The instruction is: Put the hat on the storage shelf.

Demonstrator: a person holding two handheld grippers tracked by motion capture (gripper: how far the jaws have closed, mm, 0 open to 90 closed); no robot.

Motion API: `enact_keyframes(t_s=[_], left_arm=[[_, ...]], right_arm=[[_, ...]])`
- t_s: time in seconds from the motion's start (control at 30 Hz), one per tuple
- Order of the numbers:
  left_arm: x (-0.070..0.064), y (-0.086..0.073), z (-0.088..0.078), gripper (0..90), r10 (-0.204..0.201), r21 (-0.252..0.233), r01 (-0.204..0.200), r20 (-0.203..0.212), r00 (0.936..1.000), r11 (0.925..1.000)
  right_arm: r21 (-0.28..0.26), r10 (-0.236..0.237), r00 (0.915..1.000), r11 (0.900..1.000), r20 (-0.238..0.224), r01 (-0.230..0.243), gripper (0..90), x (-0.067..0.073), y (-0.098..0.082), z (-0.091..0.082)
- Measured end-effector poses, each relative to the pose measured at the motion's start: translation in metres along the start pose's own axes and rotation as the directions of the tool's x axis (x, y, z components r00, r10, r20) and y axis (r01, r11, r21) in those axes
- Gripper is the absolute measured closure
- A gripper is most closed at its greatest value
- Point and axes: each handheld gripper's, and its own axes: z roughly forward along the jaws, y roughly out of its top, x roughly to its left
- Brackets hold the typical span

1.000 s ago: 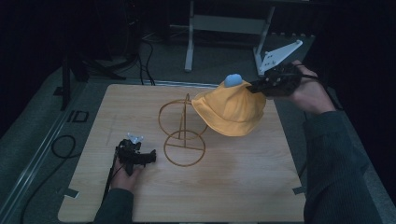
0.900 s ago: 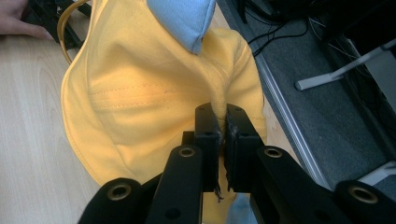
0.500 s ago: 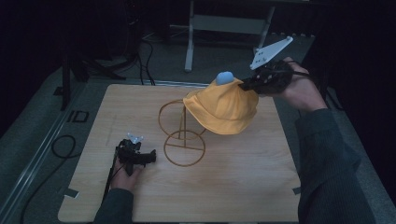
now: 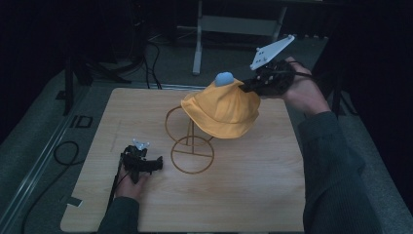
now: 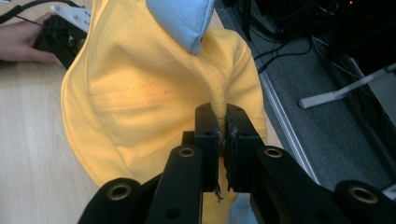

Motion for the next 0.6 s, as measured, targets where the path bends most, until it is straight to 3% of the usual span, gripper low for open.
enact_keyframes(t_s=[0.23, 0.6], left_arm=[[0.000, 0.000, 0.000, 0.4, 0.000, 0.000, 0.000, 0.000, 1.0000, 1.0000], [0.000, 0.000, 0.000, 0.4, 0.001, 0.002, -0.001, 0.001, 1.0000, 1.0000]], right_arm=[[-0.019, -0.012, 0.9999, 1.000, -0.006, 0.012, 85.3, 0.004, 0.010, 0.007], [0.000, -0.043, 0.9991, 0.999, -0.005, 0.043, 85.3, 0.014, 0.031, 0.026]])
